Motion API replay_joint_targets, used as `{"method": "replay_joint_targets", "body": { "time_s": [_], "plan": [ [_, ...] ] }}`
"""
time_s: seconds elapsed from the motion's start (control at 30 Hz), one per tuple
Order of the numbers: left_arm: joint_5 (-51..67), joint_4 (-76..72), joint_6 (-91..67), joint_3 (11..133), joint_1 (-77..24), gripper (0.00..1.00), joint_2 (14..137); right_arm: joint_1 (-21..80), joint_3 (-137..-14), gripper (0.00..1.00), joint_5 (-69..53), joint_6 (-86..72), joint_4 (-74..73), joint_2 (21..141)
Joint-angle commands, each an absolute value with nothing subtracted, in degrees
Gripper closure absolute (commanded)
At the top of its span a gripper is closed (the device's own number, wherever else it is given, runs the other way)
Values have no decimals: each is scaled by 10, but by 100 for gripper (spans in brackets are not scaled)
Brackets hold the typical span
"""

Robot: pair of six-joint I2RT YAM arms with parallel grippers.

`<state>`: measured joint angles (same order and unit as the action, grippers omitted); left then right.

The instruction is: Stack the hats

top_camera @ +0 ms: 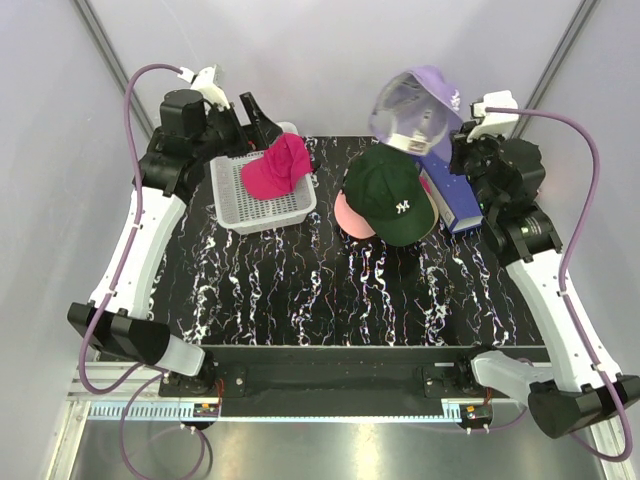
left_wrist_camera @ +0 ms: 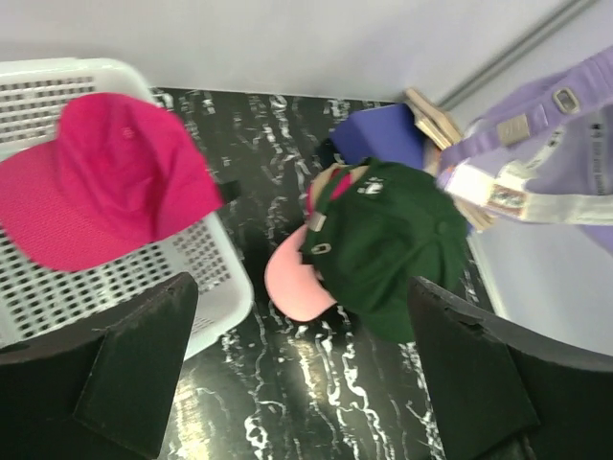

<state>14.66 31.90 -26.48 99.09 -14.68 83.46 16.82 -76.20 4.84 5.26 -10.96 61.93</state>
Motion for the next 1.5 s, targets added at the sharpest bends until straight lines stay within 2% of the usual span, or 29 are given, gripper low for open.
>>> {"method": "replay_joint_targets", "body": {
  "time_s": [0.0,0.13,0.23,0.47,0.83,1.17,1.47],
  "plan": [
    [93,325,-233,1020,-146,5,835,166,-806,100,232,211,-127,644],
    [102,326,-234,1021,-143,5,849,167,-816,100,287,262,-101,669],
    [106,326,-238,1021,-143,5,857,170,-813,100,280,281,-102,678],
    [105,326,-235,1013,-143,5,853,233,-777,100,290,285,-114,693],
    [92,326,-233,976,-142,4,825,337,-765,100,370,306,-99,740],
    [83,326,-232,953,-142,3,811,429,-737,100,341,305,-170,747],
    [74,324,-232,917,-139,3,787,467,-734,100,313,301,-233,786]
  ]
}}
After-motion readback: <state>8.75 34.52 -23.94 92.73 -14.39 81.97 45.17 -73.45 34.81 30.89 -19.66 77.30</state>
